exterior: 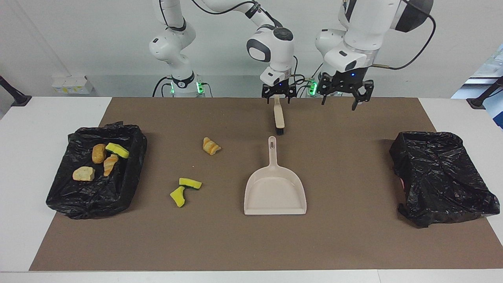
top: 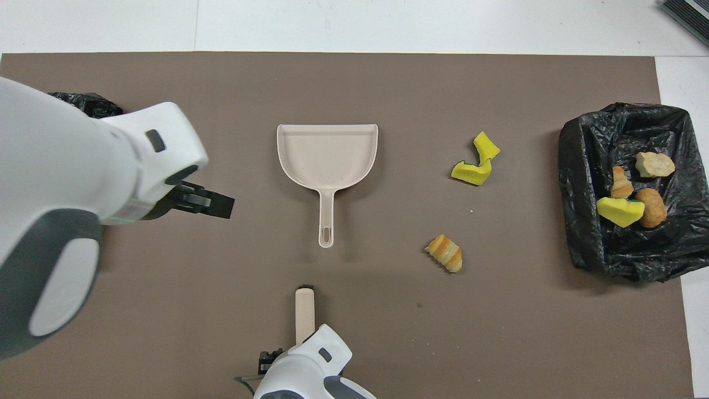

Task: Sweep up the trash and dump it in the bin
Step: 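Grasp the dustpan handle with the left gripper while the right gripper withdraws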

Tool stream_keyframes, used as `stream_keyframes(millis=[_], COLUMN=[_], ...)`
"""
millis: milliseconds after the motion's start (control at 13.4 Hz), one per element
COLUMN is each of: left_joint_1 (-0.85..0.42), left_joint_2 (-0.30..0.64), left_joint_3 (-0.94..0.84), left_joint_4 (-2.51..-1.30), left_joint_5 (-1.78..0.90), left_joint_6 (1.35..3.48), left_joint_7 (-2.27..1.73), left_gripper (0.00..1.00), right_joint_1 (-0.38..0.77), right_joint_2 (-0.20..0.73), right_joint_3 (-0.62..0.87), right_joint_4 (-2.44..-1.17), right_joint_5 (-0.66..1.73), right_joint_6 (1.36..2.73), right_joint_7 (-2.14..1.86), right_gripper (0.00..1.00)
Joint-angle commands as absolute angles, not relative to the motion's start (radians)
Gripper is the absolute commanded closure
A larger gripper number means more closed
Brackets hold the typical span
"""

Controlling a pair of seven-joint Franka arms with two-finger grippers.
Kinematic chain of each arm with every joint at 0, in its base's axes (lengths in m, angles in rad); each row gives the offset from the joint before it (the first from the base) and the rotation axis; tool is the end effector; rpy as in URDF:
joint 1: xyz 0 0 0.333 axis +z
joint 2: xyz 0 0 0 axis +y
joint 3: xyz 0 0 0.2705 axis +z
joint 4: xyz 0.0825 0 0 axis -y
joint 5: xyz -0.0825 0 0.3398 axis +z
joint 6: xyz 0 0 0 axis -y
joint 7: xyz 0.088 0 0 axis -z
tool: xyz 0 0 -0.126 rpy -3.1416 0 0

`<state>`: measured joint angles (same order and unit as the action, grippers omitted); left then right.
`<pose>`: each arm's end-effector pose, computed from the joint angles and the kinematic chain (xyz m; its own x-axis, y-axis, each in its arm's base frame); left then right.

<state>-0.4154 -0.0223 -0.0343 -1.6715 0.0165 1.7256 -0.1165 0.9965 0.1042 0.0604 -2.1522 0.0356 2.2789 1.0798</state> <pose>0.4682 -0.2241 0.5420 0.9414 -0.3282 0.0778 -0.3286 -0.9444 -0.0082 0.2527 0.4502 0.3183 0.9988 -0.0458 -0.0194 -0.0464 -0.9983 -0.0355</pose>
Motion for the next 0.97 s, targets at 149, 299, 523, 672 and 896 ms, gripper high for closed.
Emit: stream_keyframes(millis=[149,299,523,672,896], left_joint_1=[-0.555,-0.622,-0.663,-0.666,-0.663], left_joint_2=[0.070,0.162,0.257,0.287,0.299], left_joint_3=[-0.018,-0.017,-0.017,-0.018,-0.018], left_joint_4=[-1.741,-1.735,-1.744,-1.776,-1.832], left_joint_5=[0.021,0.035,0.034,0.032,0.032], left_joint_6=[1.880,1.946,2.049,2.132,2.209], left_joint_7=[-0.265,-0.342,-0.409,-0.434,-0.439], left_gripper=[0.00,0.00,0.00,0.00,0.00], right_joint_1=[1.043,1.045,1.043,1.043,1.040], right_joint_2=[0.061,0.060,0.060,0.060,0.069], right_joint_3=[0.058,0.060,0.061,0.061,0.060], right_joint_4=[-2.240,-2.241,-2.241,-2.240,-2.206], right_joint_5=[0.060,0.092,0.121,0.161,0.167], right_joint_6=[2.315,2.315,2.303,2.298,2.218], right_joint_7=[1.138,1.128,1.080,1.054,1.040], right_gripper=[0.00,0.16,0.62,0.92,1.00])
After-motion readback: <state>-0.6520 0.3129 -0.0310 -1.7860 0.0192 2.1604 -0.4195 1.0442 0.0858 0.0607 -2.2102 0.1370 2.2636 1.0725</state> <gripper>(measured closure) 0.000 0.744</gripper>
